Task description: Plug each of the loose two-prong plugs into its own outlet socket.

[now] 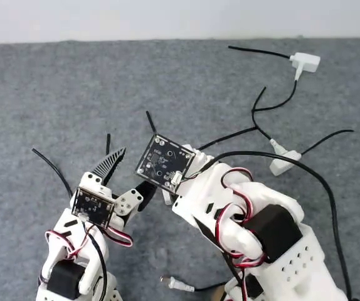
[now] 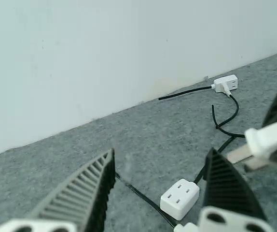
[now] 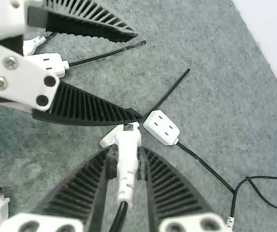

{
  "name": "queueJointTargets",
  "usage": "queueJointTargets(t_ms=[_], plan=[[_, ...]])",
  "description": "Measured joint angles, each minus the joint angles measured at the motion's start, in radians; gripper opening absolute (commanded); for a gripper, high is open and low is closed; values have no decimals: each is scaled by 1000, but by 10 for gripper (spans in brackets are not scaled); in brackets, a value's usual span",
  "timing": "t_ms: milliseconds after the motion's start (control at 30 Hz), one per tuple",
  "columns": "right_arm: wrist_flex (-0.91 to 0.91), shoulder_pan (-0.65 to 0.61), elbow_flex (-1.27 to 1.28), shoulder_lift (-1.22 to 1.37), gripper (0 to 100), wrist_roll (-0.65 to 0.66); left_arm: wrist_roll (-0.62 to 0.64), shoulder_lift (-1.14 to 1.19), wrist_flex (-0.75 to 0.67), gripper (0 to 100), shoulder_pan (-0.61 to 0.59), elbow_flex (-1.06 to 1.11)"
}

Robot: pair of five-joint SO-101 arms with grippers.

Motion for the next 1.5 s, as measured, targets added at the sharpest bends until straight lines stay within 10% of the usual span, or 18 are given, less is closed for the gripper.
queueJointTargets(t_ms=[1500], plan=[[-26,0,60,0,8,0,-31,0,-9,297,29,23]])
